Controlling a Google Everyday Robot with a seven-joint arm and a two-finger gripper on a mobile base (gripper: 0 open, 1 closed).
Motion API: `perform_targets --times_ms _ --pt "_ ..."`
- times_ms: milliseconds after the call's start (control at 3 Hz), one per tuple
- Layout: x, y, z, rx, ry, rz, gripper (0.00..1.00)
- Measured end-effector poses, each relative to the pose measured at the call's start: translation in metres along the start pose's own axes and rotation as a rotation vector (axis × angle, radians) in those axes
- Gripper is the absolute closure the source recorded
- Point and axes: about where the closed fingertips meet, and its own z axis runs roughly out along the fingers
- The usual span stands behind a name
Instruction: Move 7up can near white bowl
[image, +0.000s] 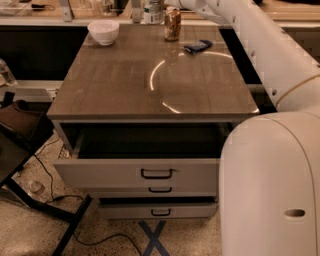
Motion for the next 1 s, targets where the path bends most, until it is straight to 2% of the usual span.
perform_targets --times_ms 333,667,1000 --pt "0.0 0.0 0.0 0.001 0.0 0.0 1.0" --pt "0.005 0.003 0.014 0.005 0.005 -0.03 1.0" --pt "0.027 0.008 0.054 -0.016 0.002 -0.055 1.0"
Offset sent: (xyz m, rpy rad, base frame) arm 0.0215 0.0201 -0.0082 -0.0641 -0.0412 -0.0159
